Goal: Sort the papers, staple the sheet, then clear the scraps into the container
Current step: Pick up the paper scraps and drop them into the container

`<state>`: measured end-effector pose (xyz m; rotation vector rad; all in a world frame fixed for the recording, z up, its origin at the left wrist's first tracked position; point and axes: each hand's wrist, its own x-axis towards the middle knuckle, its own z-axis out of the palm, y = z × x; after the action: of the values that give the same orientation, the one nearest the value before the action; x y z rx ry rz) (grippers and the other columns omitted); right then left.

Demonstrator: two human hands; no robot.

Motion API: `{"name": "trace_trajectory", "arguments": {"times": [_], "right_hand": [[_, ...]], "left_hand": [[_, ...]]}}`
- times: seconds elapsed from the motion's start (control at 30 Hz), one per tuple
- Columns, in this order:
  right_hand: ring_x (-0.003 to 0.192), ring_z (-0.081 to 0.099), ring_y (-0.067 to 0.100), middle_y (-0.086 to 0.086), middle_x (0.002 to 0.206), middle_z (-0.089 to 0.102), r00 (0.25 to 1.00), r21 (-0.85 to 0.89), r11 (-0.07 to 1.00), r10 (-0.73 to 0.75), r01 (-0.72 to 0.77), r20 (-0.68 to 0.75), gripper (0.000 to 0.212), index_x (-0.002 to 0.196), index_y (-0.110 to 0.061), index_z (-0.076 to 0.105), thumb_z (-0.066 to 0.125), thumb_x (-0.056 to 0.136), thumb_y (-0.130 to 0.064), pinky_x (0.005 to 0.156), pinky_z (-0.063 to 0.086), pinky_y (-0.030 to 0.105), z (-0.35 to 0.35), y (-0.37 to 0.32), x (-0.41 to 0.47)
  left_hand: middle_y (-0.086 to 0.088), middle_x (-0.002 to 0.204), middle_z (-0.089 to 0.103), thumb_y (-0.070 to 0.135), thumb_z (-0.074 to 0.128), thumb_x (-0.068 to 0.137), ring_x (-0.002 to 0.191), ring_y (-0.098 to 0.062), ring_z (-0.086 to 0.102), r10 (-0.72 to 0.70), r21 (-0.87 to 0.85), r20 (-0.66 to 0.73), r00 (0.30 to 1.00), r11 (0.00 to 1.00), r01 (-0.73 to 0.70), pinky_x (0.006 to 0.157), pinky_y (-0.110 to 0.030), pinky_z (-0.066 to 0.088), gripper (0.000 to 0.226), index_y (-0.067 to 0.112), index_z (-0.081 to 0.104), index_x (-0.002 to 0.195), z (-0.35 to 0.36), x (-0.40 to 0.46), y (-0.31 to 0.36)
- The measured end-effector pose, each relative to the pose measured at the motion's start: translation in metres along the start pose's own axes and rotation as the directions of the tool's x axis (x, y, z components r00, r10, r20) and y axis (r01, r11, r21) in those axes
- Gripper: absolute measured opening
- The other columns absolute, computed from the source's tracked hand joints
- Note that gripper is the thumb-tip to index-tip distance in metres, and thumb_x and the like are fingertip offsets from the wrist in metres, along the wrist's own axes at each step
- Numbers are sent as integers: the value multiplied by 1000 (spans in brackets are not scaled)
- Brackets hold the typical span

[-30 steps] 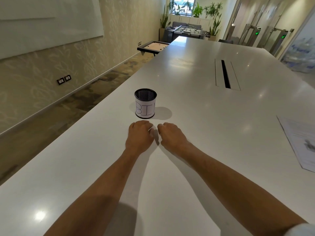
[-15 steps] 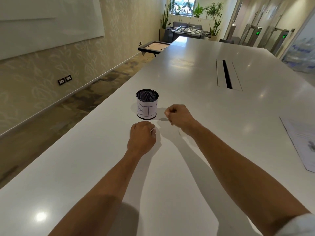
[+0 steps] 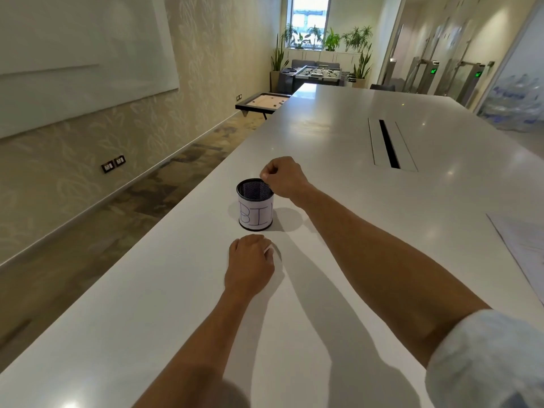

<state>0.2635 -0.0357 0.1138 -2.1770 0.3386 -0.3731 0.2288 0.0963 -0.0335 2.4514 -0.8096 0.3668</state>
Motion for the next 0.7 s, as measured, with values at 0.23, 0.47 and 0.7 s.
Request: {"name": "trace_trajectory", "arguments": {"times": [0.23, 0.47, 0.7], "right_hand": [[93, 66, 23, 12, 100, 72, 991, -246, 961, -132, 124, -15, 26, 93, -5, 75, 55, 81, 7, 85, 56, 30, 9, 2, 10], [75, 63, 13, 1, 77, 69, 981, -212, 962, -189, 174, -54, 4, 78, -12, 74, 73, 78, -8, 76, 52, 23, 2, 7, 6], [120, 56, 22, 8, 125, 65, 975, -244, 947, -186, 210, 120, 34, 107, -11, 73, 52, 85, 5, 104, 39, 29, 1, 14, -9]], "left_hand": [[5, 90, 69, 16, 52, 84, 88, -17, 60, -1, -17, -22, 1000, 1000, 1, 86, -31, 42, 16, 17, 68, 87, 1, 1, 1], [5, 84, 66, 18, 52, 85, 85, -18, 59, -1, -7, -5, 1000, 1000, 1, 83, -31, 43, 13, 17, 65, 83, -2, 0, 2], [4, 78, 63, 16, 53, 83, 79, -20, 57, 4, -6, 8, 1000, 1000, -4, 77, -33, 44, 11, 16, 62, 76, -3, -1, 3]]}}
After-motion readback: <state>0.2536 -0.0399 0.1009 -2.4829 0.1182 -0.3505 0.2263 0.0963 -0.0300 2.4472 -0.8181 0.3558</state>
